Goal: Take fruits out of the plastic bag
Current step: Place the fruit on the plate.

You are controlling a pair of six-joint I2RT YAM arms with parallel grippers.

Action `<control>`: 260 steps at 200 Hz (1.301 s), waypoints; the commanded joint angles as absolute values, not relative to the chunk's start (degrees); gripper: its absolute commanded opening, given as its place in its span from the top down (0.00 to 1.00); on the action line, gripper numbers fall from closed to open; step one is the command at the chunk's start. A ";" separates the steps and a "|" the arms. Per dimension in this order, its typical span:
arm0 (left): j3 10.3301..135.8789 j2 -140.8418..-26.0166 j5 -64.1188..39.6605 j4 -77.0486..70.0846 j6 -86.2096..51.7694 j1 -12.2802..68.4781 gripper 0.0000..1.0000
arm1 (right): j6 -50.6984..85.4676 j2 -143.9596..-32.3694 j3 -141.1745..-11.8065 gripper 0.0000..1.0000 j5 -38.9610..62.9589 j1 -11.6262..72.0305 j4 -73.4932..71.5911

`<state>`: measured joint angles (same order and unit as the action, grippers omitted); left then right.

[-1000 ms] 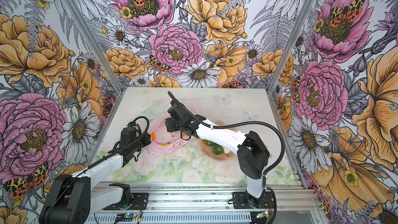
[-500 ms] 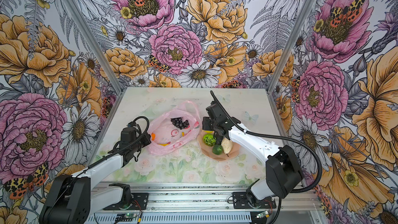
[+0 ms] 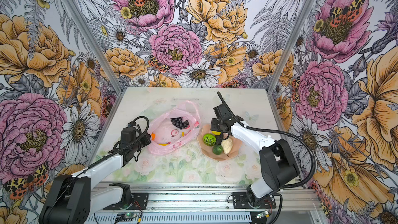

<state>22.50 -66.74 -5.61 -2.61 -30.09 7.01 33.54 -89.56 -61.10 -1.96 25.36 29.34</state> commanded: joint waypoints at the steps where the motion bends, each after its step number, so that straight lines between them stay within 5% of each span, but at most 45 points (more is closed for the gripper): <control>1: 24.00 -66.13 -5.60 -2.59 -29.33 7.47 1.00 | 32.87 -91.00 -63.88 0.43 -0.69 25.22 28.83; 114: 24.09 -66.53 -5.56 -2.63 -29.26 7.42 1.00 | 31.57 -97.17 -66.47 0.30 -4.00 26.32 34.63; 152: 24.10 -66.49 -5.37 -2.64 -29.22 7.47 1.00 | 30.96 -96.57 -66.92 0.19 -5.18 26.63 35.46; 260: 25.41 -67.00 -3.56 -1.70 -27.55 11.59 1.00 | 30.88 -88.47 -70.55 0.10 -16.30 30.96 42.18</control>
<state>22.72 -66.76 -5.32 -2.39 -29.78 8.47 30.96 -93.41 -67.29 -9.96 28.88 39.38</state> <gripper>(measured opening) 0.050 0.895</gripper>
